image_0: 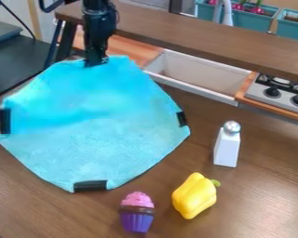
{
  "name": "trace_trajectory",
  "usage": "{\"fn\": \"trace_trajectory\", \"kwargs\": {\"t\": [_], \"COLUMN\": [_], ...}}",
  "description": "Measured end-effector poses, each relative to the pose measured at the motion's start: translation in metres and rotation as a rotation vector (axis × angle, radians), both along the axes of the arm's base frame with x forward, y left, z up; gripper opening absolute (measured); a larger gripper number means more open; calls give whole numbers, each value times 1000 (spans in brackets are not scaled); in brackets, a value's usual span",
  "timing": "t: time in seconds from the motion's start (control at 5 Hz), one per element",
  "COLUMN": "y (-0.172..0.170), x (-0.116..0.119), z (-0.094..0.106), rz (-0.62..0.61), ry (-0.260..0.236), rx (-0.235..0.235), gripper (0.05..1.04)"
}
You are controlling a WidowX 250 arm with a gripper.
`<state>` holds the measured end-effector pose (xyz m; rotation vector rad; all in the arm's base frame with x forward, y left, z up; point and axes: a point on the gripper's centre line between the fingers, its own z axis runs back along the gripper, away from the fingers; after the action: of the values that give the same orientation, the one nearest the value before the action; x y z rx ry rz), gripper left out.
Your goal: Unfold the fabric to the left
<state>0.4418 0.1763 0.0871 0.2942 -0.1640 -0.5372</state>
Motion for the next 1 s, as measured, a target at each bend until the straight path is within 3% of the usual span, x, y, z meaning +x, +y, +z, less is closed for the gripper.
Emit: {"fn": "trace_trajectory", "kwargs": {"t": [0.2,0.4,0.6,0.8,1.0], "y": [-2,-3,-1,5,11], "x": [7,11,16,13,12], "z": [1,-17,-28,-40,-42], "rz": [-56,-74,-78,-61,-43], "ry": [-13,26,39,57,42], "rx": [56,43,31,20,14], "gripper": [67,169,397,702,964]}}
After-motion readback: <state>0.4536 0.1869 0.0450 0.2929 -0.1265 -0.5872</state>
